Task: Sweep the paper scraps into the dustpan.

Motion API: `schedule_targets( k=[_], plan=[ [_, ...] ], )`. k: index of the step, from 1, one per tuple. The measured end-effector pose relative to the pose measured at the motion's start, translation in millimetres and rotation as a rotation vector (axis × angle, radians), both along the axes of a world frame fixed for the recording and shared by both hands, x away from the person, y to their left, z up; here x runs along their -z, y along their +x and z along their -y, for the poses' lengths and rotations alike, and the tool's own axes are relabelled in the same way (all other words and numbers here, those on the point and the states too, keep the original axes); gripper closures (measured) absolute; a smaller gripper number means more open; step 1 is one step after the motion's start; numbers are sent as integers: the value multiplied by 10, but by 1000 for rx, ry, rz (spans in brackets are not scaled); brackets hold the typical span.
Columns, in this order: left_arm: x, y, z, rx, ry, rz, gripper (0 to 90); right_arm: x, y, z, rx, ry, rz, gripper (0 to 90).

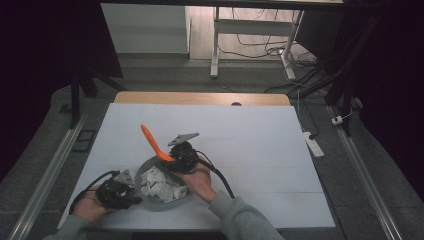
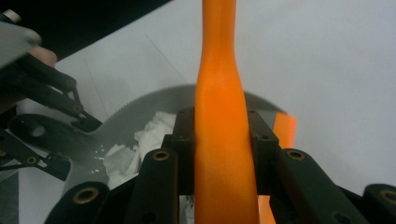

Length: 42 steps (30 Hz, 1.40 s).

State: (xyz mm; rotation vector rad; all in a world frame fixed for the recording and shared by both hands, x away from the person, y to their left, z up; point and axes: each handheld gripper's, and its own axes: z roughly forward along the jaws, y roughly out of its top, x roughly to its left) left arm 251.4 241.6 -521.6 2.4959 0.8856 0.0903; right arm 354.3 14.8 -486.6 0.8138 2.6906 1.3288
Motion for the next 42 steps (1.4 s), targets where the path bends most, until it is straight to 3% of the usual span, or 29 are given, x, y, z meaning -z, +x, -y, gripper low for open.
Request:
schedule_targets(
  k=[2,9,14,20,24,30,37,41,42],
  plan=[
    [0,0,0,0,1,1,620,-51,-1,27,4,19,22,705],
    [-1,1,0,1,1,1,619,-229,200,409,119,74,72,704],
    [-1,1,3,0,1,0,619,-260,370,670,206,39,106,704],
    [-2,4,5,-1,1,0,619,-94,550,773,257,-54,95,704],
    [-1,4,5,-1,-1,0,619,45,611,698,245,-105,83,704],
    [-1,3,6,-2,0,0,619,118,485,432,175,-109,77,705],
    [-3,1,7,-4,-3,1,619,137,288,154,83,-47,10,705],
    [-2,3,8,-5,2,0,619,65,211,105,44,2,-24,705],
    [-1,3,8,-4,2,0,619,29,197,110,41,11,-13,705]
  ],
)
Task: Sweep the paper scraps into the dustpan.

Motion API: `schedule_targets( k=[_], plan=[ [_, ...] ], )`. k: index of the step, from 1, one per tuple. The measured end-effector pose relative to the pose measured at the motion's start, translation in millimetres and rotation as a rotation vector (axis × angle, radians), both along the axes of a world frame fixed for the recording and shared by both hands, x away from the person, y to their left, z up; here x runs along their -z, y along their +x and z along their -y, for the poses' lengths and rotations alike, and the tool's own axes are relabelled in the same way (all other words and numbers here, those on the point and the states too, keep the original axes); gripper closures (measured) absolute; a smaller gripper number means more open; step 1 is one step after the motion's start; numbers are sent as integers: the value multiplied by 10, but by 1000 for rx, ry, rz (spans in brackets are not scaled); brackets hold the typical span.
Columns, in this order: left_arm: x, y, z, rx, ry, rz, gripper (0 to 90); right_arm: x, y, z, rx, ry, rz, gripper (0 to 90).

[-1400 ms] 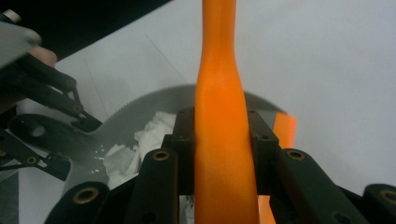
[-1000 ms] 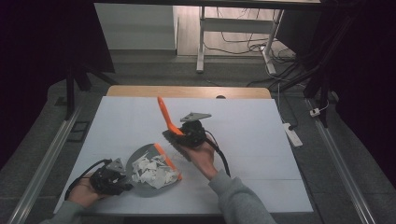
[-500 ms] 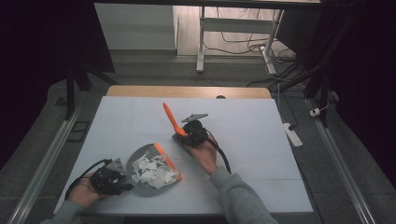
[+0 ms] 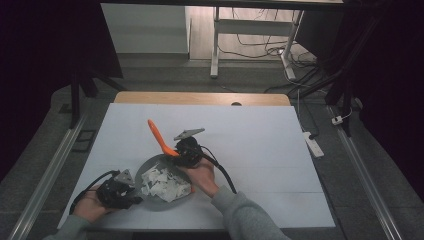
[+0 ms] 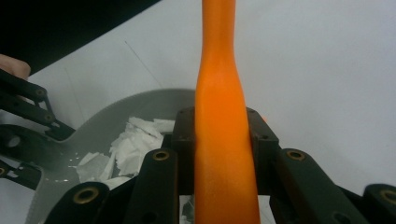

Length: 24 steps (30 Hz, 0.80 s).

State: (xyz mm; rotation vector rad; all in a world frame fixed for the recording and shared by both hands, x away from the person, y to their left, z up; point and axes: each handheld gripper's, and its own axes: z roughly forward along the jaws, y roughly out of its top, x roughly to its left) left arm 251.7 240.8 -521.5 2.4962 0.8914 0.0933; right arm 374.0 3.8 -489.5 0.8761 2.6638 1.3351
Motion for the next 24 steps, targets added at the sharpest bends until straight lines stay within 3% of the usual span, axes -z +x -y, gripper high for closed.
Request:
schedule_targets(
  k=[10,21,24],
  plan=[
    [-2,1,1,0,1,0,619,-185,143,354,94,36,41,705],
    [-3,1,-1,2,1,1,619,-59,233,477,143,-86,100,704],
    [-1,1,0,2,-1,0,619,-58,293,564,177,-85,102,704]
  ],
)
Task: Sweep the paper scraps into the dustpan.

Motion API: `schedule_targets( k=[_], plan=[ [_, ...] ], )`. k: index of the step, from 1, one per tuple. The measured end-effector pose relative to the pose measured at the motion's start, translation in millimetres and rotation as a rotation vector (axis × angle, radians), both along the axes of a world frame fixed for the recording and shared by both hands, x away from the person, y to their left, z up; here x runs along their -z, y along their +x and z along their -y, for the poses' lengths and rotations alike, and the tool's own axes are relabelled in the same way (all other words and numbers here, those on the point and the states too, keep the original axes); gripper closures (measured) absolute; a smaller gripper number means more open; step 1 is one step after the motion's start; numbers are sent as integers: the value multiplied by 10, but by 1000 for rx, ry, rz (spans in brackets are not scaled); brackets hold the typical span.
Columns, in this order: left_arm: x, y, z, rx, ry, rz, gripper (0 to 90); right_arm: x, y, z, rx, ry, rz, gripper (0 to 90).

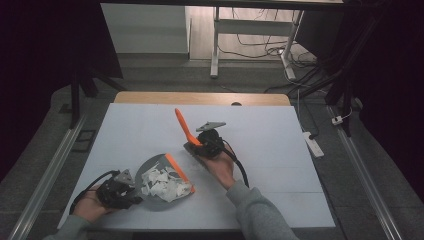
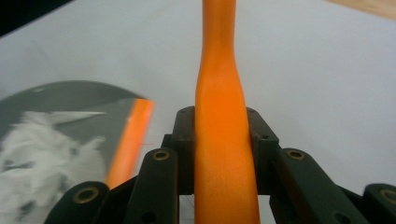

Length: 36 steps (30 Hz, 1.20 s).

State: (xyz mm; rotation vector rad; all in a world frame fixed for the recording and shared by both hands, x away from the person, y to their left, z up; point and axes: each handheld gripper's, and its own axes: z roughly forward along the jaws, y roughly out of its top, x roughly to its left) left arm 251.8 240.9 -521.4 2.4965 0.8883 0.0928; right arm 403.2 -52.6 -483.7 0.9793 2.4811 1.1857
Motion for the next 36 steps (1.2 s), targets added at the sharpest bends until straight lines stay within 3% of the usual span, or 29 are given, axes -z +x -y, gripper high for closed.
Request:
schedule_targets(
  k=[3,6,9,15,18,21,25,28,36],
  plan=[
    [-1,2,0,1,2,-2,619,7,46,66,38,-84,33,704],
    [-2,2,0,1,2,-2,619,86,91,127,56,-112,-1,705],
    [-2,6,1,1,1,-2,619,107,30,62,26,-75,-21,704],
    [-3,9,3,1,1,-2,619,137,-212,-392,-107,-65,-39,705],
    [0,10,4,1,0,-4,619,101,-323,-589,-176,2,-82,705],
    [-2,8,3,0,1,-1,619,-9,-402,-666,-221,61,-83,705],
    [-2,7,4,0,3,-1,619,-165,-365,-550,-198,106,-35,704],
    [-3,7,4,0,3,1,619,-245,-278,-391,-158,146,-30,704],
    [-3,7,4,0,2,0,619,-305,-149,-118,-89,143,-8,704]
  ],
)
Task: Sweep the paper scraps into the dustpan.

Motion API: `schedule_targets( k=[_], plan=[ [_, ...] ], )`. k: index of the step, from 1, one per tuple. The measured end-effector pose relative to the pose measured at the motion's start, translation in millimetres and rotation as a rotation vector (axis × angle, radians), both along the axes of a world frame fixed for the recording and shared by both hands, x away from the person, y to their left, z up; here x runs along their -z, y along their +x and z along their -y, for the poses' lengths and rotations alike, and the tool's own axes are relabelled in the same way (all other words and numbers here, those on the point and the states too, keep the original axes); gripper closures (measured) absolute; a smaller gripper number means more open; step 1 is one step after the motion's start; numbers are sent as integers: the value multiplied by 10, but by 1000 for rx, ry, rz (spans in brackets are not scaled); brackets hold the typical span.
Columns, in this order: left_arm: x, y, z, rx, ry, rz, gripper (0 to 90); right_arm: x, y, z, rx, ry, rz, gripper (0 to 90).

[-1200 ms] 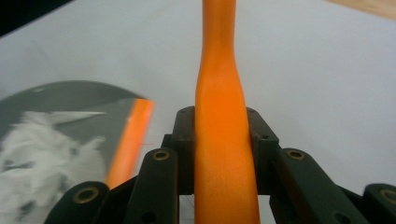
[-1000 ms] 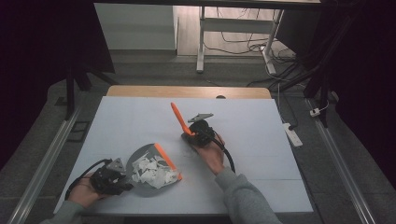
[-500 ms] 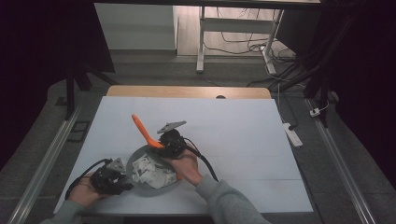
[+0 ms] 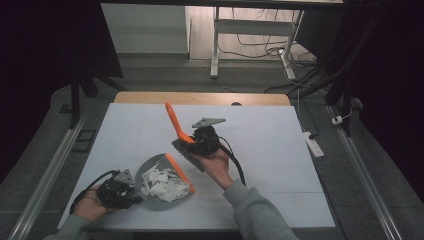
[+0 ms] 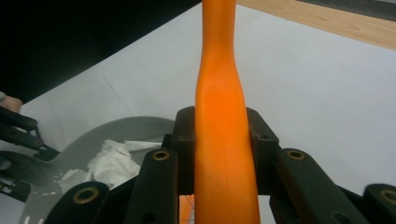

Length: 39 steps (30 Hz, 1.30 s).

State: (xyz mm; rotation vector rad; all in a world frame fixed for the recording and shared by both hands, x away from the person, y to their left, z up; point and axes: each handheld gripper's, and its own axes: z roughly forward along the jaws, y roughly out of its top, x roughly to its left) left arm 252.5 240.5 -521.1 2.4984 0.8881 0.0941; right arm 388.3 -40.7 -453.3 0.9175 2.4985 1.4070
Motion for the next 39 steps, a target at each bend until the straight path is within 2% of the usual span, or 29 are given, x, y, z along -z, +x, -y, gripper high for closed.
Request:
schedule_targets(
  k=[1,2,4,5,8,13,16,17,19,20,21,22,25,26,27,29,30,31,34,36,38,39],
  plan=[
    [1,0,0,0,0,-1,619,2,12,30,0,-2,-1,704],
    [2,1,0,0,0,-2,619,7,30,65,-11,19,-14,704],
    [2,2,-1,1,-1,-2,619,9,64,138,-20,87,-75,704],
    [2,3,-1,1,0,-2,619,2,69,160,-19,97,-78,704],
    [1,0,1,0,0,-1,619,-27,65,202,-1,43,-41,704],
    [1,0,1,0,0,-1,619,18,92,310,39,-11,-26,704],
    [1,2,0,1,0,-2,619,77,109,375,57,9,-77,704],
    [2,3,-1,1,-1,-3,619,98,94,366,34,28,-104,704],
    [1,4,-1,1,-1,-3,619,130,43,302,-16,16,-125,704],
    [1,3,0,1,0,-3,619,161,6,242,-44,-15,-119,704],
    [1,2,1,0,0,-2,619,194,-17,199,-48,-49,-113,704],
    [1,1,1,-1,1,-2,619,238,-22,165,-48,-93,-85,704],
    [2,0,1,0,0,-1,619,369,26,152,-14,-194,-44,704],
    [2,0,-1,0,-1,-1,619,385,52,177,2,-200,-42,704],
    [3,2,-2,2,0,-2,619,382,84,227,16,-170,-55,704],
    [4,3,-3,1,-3,-2,619,313,141,358,36,-61,-91,704],
    [4,3,-3,1,-4,-3,619,261,161,419,52,-29,-89,704],
    [4,3,-3,1,-4,-3,619,206,173,470,72,-22,-70,704],
    [2,2,-1,1,-2,-2,619,90,209,594,121,-80,-2,704],
    [1,2,0,0,-1,-2,619,91,251,669,152,-113,8,704],
    [0,0,1,-1,0,-1,619,146,308,729,187,-168,23,704],
    [1,-1,2,-1,1,0,619,186,346,768,201,-178,16,704]
  ],
)
